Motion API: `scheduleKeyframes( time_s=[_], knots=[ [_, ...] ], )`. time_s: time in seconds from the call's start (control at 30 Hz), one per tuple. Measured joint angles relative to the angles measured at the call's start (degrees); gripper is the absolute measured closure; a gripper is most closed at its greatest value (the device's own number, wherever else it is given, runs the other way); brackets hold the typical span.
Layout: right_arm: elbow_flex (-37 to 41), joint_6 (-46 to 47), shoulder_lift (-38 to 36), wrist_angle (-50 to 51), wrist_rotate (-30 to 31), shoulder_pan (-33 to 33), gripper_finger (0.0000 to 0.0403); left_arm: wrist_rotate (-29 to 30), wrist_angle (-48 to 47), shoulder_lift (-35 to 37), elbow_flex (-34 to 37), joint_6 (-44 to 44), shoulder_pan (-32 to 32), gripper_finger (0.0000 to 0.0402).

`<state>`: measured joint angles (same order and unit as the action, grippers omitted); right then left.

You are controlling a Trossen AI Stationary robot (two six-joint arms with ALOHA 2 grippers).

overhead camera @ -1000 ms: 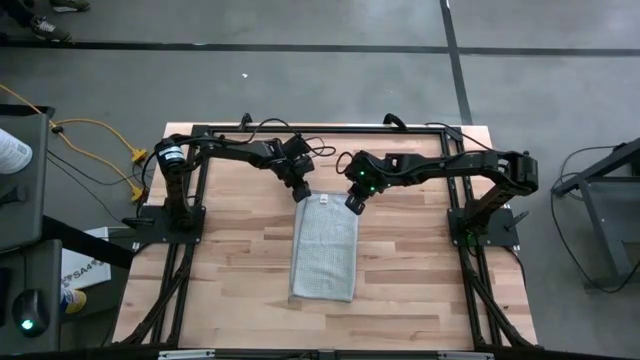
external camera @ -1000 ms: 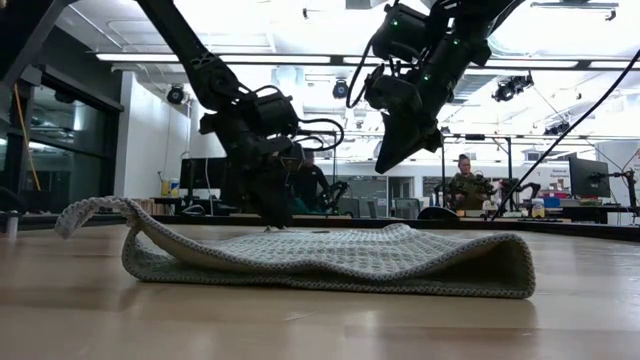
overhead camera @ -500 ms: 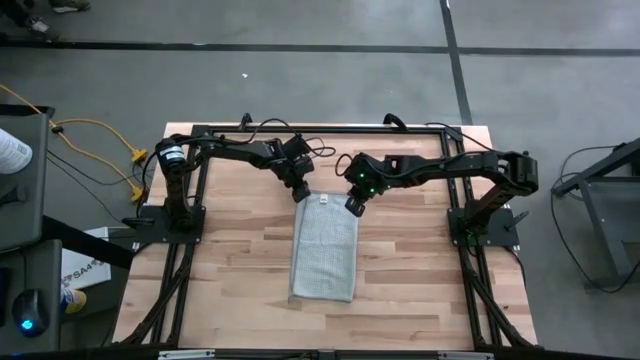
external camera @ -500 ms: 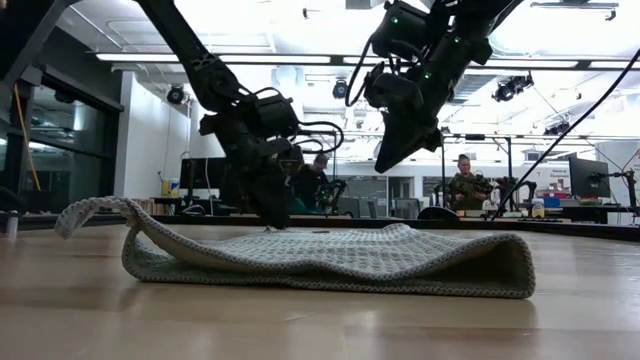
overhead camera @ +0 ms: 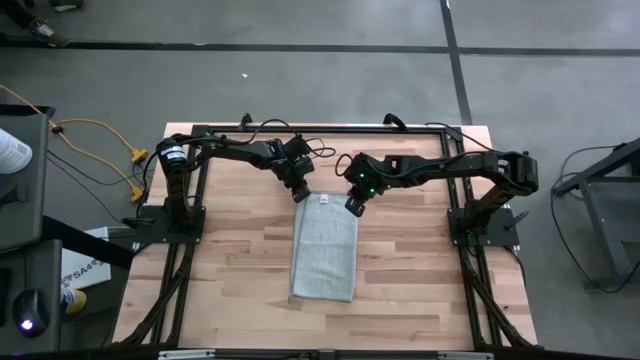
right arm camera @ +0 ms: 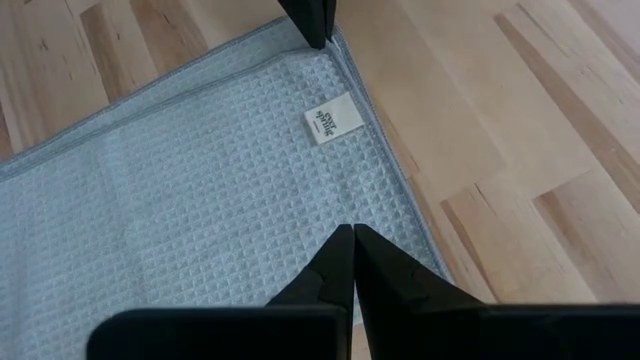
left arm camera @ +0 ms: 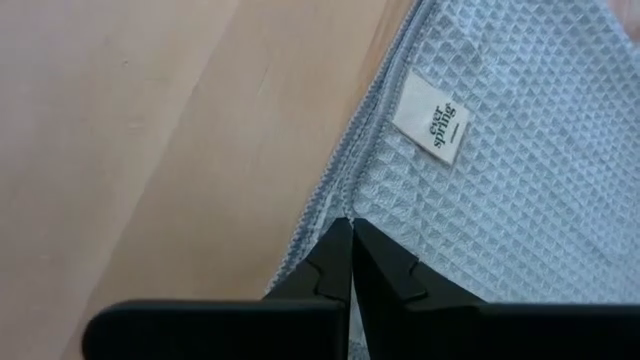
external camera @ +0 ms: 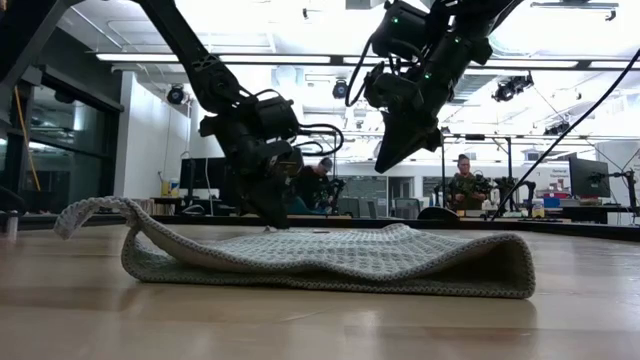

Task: Fold microfiber towels
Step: Fold the gray towel

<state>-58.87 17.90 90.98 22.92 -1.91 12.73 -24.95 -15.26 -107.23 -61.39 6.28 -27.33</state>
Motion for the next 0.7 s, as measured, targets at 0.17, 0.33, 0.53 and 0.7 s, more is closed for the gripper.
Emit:
scheduleKeyframes(
  time_s=[0.17,0.33,0.53,0.7],
  knots=[
    [0.00,-0.01,0.00,0.00,0.00,0.00,0.0401,-0.30,-1.55,0.00,0.00,0.00,-0.02,0.0400],
    [0.00,-0.16,-0.01,0.00,0.02,0.00,0.0401,-0.50,-2.27,0.01,-0.01,0.00,-0.02,0.0400],
    [0.00,-0.18,0.00,0.00,0.02,0.00,0.0401,-0.44,-3.59,0.01,-2.84,-1.18,-0.02,0.0401],
    [0.00,-0.18,0.00,0.02,0.02,0.00,0.0401,-0.24,-8.35,0.01,-6.02,-1.87,-0.02,0.0401]
  ],
)
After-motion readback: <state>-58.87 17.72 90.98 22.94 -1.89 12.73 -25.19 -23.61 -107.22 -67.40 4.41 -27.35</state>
